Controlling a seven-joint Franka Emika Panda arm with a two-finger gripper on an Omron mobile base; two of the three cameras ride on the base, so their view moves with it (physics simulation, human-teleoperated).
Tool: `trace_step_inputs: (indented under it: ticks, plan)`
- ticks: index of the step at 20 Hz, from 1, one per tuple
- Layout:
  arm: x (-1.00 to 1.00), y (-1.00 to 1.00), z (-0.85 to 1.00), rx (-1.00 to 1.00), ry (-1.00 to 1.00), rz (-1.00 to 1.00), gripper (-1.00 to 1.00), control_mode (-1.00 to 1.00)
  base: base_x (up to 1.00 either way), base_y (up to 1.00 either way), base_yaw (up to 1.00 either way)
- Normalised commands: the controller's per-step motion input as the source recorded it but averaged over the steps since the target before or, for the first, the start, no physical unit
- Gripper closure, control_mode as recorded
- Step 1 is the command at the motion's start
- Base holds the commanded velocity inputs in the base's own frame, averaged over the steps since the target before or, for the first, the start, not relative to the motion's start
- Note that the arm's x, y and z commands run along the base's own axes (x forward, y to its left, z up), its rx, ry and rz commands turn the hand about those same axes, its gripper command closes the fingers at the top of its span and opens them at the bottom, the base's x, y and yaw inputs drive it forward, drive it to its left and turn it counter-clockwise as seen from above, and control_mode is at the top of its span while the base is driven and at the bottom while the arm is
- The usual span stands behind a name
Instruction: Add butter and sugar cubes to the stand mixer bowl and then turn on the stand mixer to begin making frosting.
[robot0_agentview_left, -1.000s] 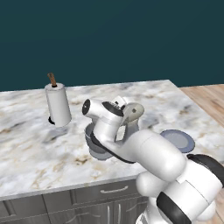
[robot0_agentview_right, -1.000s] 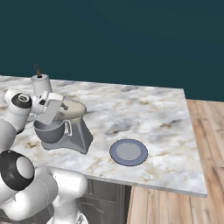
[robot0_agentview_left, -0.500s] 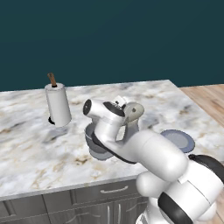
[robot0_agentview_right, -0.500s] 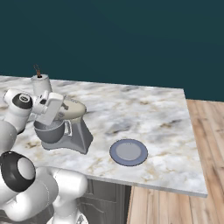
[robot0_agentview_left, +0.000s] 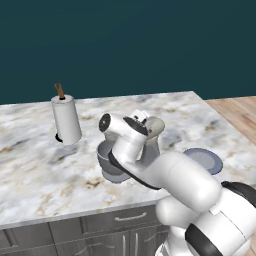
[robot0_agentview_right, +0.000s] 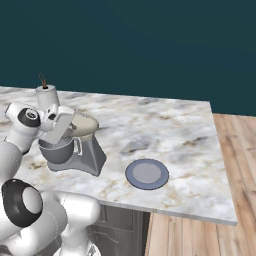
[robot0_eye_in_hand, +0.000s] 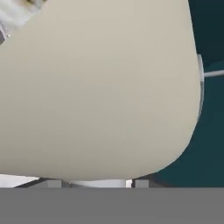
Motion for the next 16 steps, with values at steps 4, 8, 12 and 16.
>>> trace_step_inputs:
  ticks: [4,8,12,16]
  plan:
    - [0.23,-0.1,0.0,0.16,0.05,0.08,1.0,-1.0,0.0,0.0,0.0]
    - [0.29,-0.02,0.0,0.16,0.08,0.07,1.0,-1.0,0.0,0.0,0.0]
    - [0.27,0.0,0.0,0.19,0.08,0.05,1.0,-1.0,0.0,0.0,0.0]
    - [0.19,0.0,-0.07,0.24,0.09,0.04,1.0,-1.0,0.0,0.0,0.0]
